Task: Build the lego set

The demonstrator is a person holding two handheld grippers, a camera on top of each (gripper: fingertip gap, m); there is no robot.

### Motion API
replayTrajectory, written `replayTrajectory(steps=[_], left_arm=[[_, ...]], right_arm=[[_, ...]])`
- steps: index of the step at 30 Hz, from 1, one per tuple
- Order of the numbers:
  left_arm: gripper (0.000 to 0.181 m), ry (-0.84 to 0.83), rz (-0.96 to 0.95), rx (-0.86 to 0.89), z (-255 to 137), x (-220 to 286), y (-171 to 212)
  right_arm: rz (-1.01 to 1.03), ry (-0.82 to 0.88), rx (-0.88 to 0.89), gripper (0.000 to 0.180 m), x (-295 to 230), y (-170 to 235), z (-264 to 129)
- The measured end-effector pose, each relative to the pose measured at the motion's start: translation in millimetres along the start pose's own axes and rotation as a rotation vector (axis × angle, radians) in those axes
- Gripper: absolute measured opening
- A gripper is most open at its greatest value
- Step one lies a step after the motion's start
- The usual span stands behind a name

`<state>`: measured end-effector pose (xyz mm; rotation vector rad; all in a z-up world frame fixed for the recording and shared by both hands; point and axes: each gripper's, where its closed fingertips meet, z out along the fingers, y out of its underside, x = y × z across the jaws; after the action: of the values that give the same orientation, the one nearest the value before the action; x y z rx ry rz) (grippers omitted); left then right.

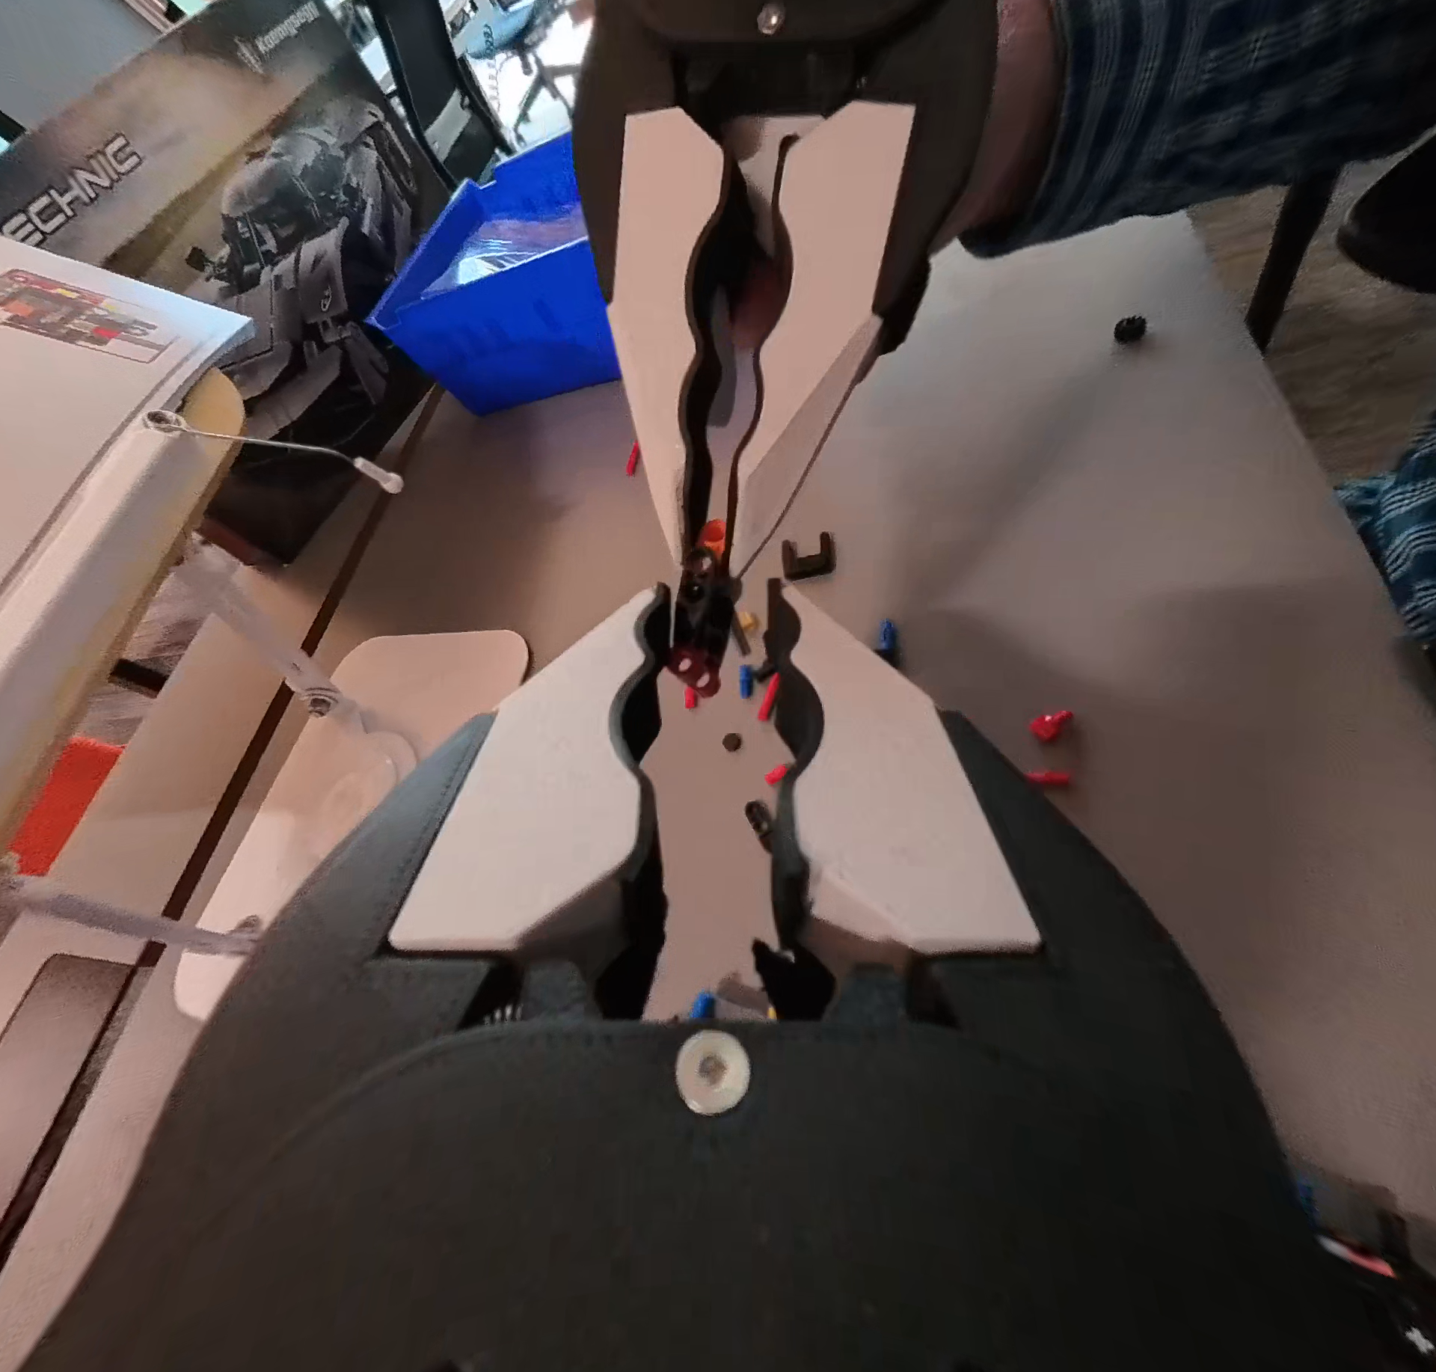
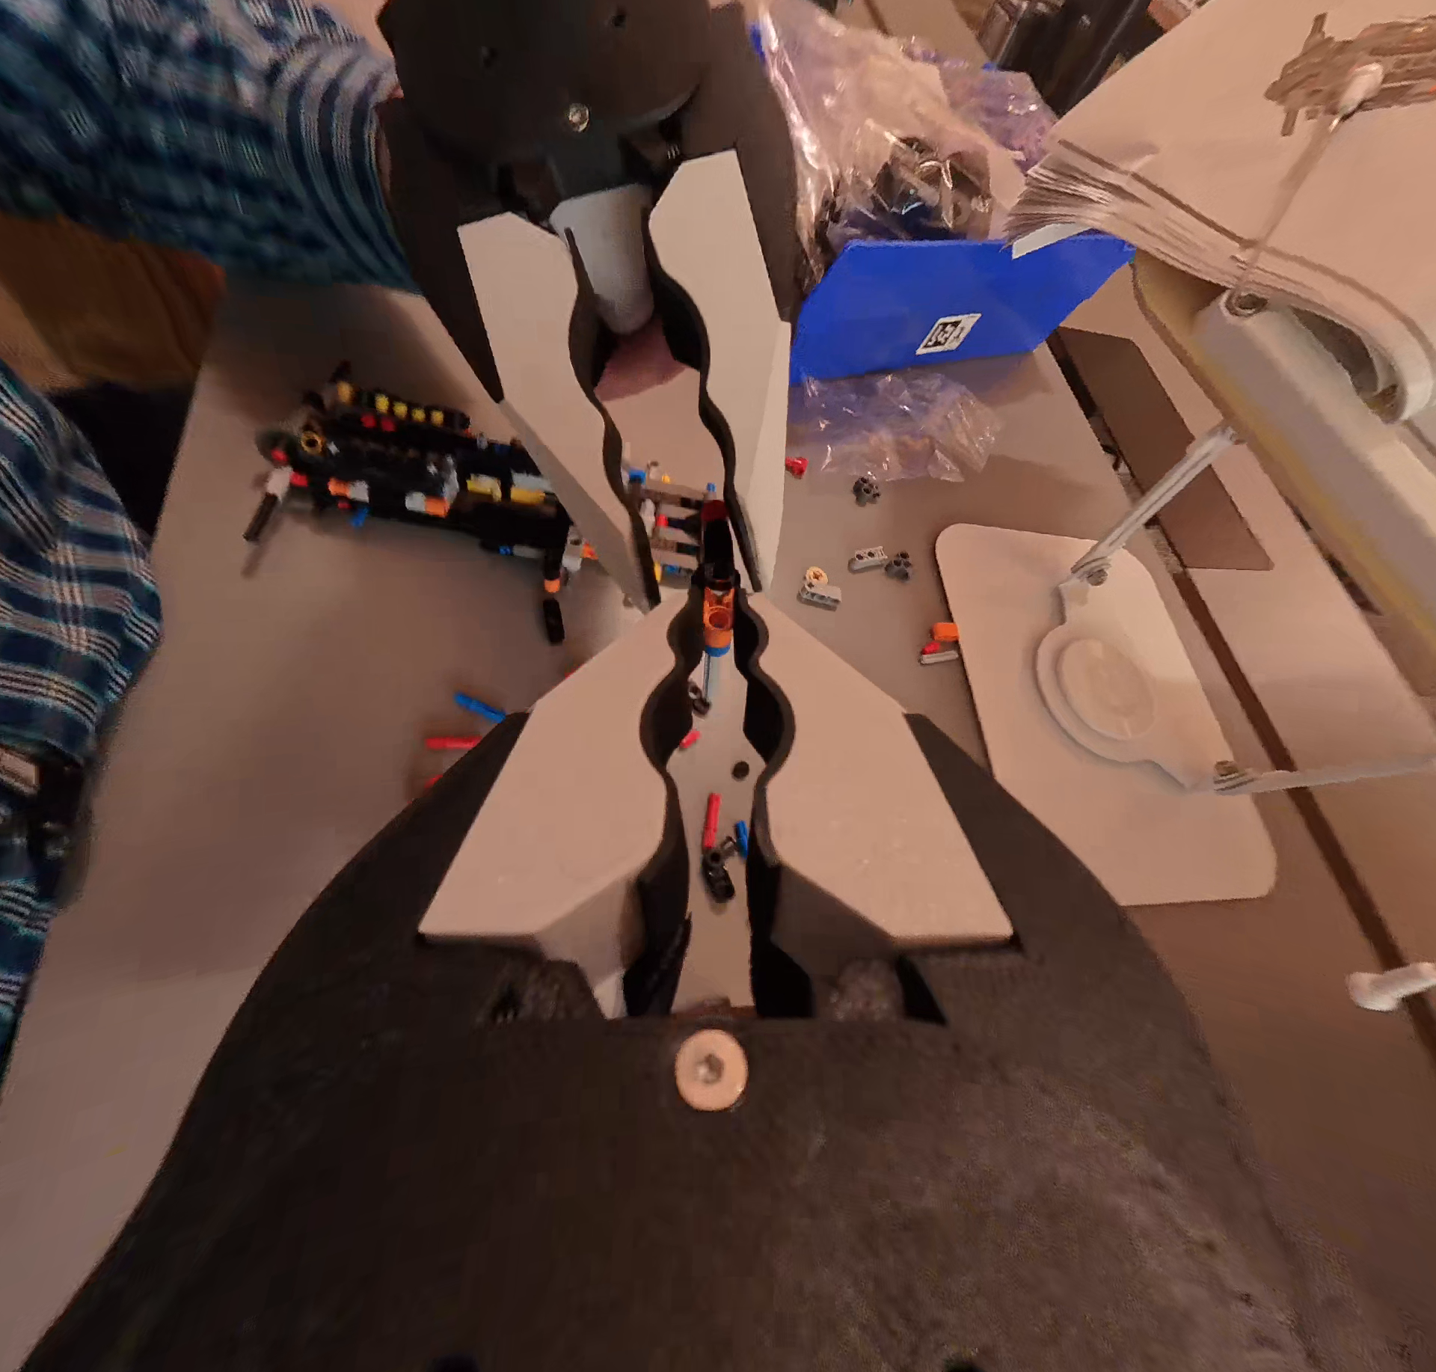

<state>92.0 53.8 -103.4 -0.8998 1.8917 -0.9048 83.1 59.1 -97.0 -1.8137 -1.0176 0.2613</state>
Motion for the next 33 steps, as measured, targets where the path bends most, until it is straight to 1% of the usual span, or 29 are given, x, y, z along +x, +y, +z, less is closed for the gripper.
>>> replayTrajectory(steps=[3,5,6,7,9,14,20,28,33], left_arm=[[0.027,0.034,-0.100,0.048,-1.3,-3.4,-1.5],[0.022,0.069,-0.156,0.068,-0.5,-3.5,-0.7],[0.016,0.094,-0.192,0.107,-1.7,-2.0,-6.0],[0.013,0.101,-0.210,0.123,-2.5,-2.3,-8.1],[0.012,0.113,-0.228,0.128,-2.4,-2.5,-8.5],[0.009,0.169,-0.373,0.220,-5.2,-6.5,-14.6],[0.006,0.192,-0.476,0.285,-9.5,-12.0,-20.5],[0.005,0.188,-0.536,0.309,-12.7,-16.2,-22.6],[0.005,0.146,-0.476,0.296,-14.7,-15.7,-25.2]], right_arm=[[0.099,-0.006,0.118,0.004,1.8,-7.1,-2.6],[0.197,-0.030,0.218,0.003,3.7,-17.0,-7.7],[0.212,-0.039,0.227,0.003,3.4,-16.7,-7.5],[0.216,-0.047,0.231,0.003,2.1,-16.2,-6.6],[0.235,-0.051,0.245,0.004,2.6,-16.5,-6.8],[0.296,-0.057,0.306,0.004,8.1,-22.0,-9.8],[0.399,-0.067,0.402,0.003,15.0,-28.2,-13.5],[0.487,-0.047,0.479,0.003,18.9,-31.5,-15.1],[0.591,-0.090,0.522,0.003,18.6,-31.8,-17.1]])
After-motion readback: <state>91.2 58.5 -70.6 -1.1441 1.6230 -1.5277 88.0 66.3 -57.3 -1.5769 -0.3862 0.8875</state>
